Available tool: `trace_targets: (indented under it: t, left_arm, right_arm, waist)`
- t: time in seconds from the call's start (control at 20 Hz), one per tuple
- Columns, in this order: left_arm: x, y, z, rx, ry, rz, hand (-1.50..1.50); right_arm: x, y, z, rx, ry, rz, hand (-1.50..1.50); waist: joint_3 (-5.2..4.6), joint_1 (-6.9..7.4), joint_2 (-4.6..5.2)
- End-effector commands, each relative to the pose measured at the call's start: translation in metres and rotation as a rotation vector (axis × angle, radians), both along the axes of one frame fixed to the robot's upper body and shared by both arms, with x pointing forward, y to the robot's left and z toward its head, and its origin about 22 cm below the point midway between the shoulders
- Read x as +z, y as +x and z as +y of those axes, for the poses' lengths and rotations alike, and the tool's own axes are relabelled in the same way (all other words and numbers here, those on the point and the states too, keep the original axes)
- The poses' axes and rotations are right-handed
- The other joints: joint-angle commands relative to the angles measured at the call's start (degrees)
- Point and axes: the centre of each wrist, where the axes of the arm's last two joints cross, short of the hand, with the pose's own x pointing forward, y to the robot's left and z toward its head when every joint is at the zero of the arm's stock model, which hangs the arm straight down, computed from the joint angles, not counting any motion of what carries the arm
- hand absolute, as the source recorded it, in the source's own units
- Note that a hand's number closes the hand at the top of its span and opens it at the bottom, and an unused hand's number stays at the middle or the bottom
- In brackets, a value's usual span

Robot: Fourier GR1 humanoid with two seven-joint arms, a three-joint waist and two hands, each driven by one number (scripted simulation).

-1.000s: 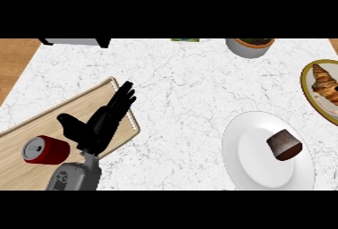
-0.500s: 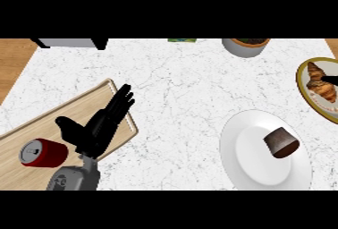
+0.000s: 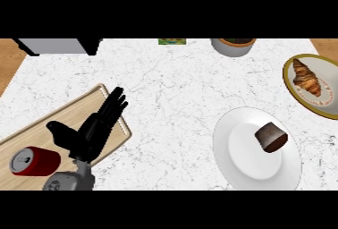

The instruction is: Pick the croissant from the plate and place it in the bowl

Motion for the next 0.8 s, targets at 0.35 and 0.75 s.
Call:
trace_targets:
  t: [0.35,0.75]
  left_arm:
    - [-0.002,-0.018,0.016,0.062,0.028,0.012,0.0]
    - [-0.009,-0.022,0.028,0.121,0.002,0.022,0.0]
  right_arm:
    - [-0.038,-0.139,-0.07,0.146,0.064,-0.176,-1.5]
    - [-0.105,-0.248,-0.052,0.144,0.09,-0.092,1.5]
  waist:
    - [-0.27,-3.45,-1.21]
    - [-0.3,-5.62,-1.44]
